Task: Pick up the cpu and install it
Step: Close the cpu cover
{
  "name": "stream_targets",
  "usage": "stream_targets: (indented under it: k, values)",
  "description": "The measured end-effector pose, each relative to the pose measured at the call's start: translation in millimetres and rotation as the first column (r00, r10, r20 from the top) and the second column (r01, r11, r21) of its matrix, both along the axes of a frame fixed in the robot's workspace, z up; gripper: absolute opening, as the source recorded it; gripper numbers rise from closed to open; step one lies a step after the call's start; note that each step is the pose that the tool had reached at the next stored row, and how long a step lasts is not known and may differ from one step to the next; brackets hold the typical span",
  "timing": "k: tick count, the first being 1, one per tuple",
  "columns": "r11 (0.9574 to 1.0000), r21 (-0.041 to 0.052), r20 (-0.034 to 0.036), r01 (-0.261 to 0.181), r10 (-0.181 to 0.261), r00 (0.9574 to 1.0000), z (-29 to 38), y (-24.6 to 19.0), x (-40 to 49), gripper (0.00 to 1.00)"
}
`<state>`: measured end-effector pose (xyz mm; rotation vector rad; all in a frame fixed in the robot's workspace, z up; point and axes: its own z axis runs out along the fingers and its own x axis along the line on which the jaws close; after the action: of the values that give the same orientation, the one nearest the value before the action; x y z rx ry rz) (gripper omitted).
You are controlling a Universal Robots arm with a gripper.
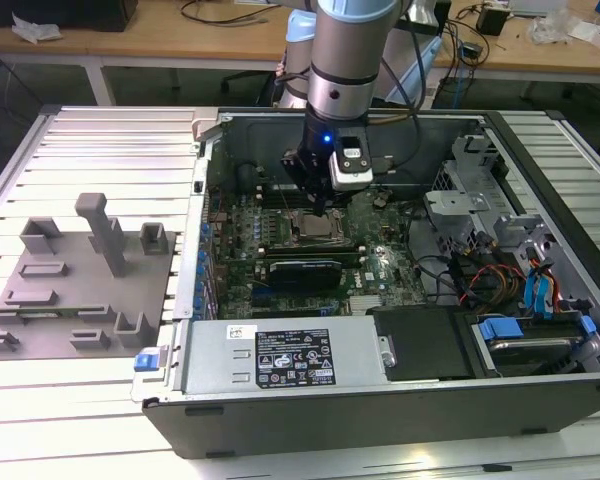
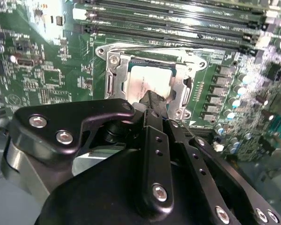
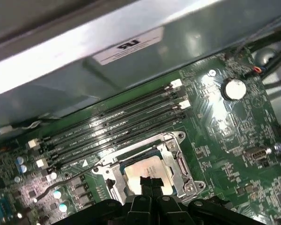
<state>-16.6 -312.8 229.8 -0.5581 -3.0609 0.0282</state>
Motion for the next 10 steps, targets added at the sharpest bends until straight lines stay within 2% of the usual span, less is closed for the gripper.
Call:
stream_targets:
  k: [3, 5, 6, 8, 10]
  values:
    - [0.9969, 0.0042, 0.0001, -0.079, 0.079, 0.9969, -1.0, 0.1, 0.0, 0.11]
    - [0.9896, 0.0046, 0.0, -0.144, 0.144, 0.9896, -1.6, 0.0, 0.0, 0.11]
    - [0.9868, 0.0046, 0.0, -0.162, 0.162, 0.9868, -1.7, 0.0, 0.0, 0.11]
    - [0.9784, 0.0047, 0.0, -0.207, 0.207, 0.9784, -1.8, 0.2, 0.0, 0.11]
    - [0.963, 0.0047, -0.0001, -0.269, 0.269, 0.9631, -2.0, 0.4, 0.0, 0.11]
